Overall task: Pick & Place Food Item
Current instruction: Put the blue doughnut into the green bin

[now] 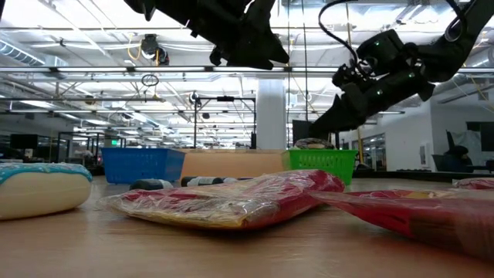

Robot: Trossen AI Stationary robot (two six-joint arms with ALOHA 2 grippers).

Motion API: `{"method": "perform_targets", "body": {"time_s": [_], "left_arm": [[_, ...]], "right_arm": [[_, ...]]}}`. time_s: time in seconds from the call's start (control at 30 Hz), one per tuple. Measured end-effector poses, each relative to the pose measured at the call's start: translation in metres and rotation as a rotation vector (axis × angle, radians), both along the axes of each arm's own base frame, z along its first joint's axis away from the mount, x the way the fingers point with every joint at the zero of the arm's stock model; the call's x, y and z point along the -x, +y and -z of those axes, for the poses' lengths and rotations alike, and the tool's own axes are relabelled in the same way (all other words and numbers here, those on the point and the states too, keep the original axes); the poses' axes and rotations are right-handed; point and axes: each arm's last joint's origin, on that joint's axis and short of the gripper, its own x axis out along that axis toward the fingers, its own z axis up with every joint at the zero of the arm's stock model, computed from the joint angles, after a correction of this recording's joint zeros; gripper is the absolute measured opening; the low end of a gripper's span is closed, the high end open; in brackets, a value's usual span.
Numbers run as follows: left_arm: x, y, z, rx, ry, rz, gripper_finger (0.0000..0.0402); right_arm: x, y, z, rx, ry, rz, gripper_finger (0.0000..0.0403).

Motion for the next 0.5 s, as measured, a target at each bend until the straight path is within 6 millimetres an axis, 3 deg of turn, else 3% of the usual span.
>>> {"method": "perform_targets", "body": {"time_s": [0.3,0.5], "left_arm": [[0.001,-0.001,0.003,0.010,0.030,-0.002,0.0241],[0.002,-0.003,0.005,0.088,0.026,0.021,0.0241]], "right_arm": [[0.010,0.007,-0.022,-0.140,-0.120,0.018,0.0227],[0.017,0.018,-0.041,-0.298,-0.234,-0.196,0.0226]]}}
